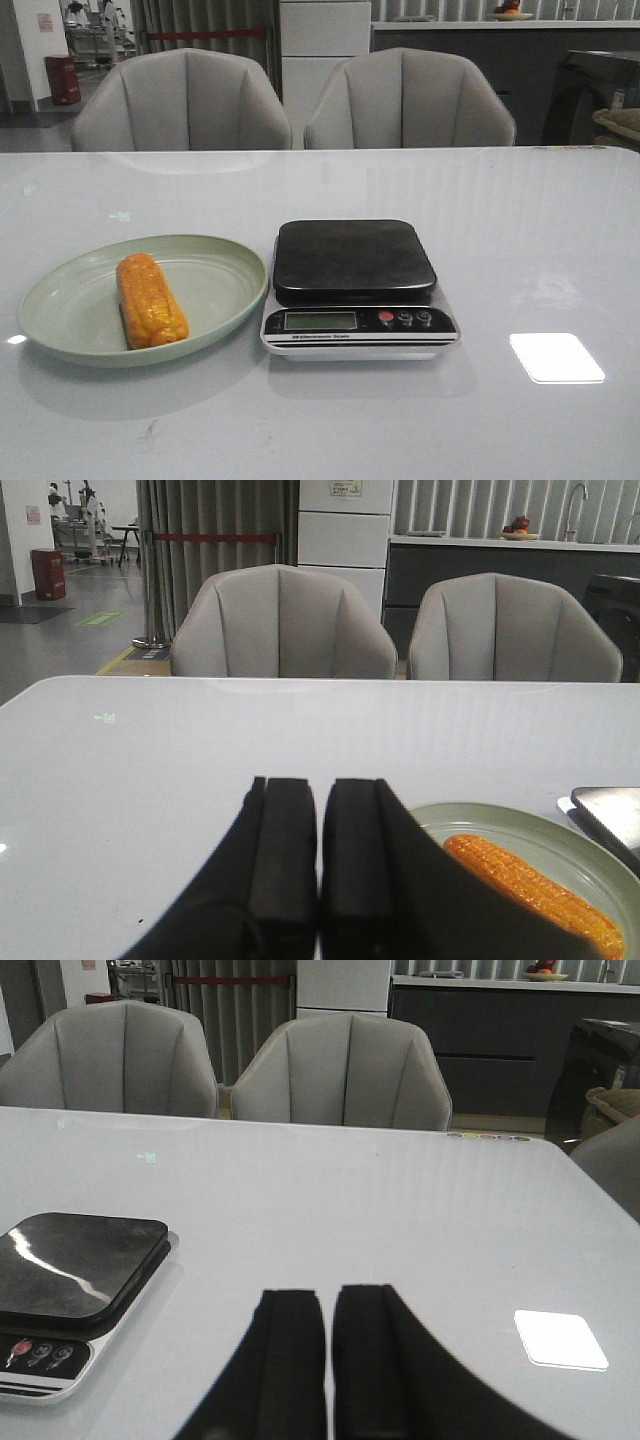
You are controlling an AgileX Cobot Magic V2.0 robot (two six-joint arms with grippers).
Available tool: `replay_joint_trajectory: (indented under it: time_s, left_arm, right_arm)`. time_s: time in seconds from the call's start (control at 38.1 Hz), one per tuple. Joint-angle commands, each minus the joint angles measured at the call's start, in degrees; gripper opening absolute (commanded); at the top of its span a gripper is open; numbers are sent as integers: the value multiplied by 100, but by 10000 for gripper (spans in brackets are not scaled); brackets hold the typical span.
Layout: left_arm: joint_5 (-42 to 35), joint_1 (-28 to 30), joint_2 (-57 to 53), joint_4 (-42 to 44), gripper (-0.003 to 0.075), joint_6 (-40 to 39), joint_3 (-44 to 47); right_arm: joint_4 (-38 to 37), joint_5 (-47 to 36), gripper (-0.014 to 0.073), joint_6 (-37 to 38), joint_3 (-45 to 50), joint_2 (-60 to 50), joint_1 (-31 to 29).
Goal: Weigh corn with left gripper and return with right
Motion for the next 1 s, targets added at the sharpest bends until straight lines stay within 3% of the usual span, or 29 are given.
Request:
replay_joint_trajectory:
  time_s: [0.0,0.79,0.97]
  left_arm:
    - [-434,14,-124,-52,114,-6,178]
    - [-444,14,-124,-52,114,-6,178]
    - [-1151,14,-124,-63,114,-17,157]
  right_arm:
    - [0,-438,197,-61,60,-114,-27]
    - [0,-438,197,-61,60,-114,-27]
    - [0,-438,197,-61,60,-114,-27]
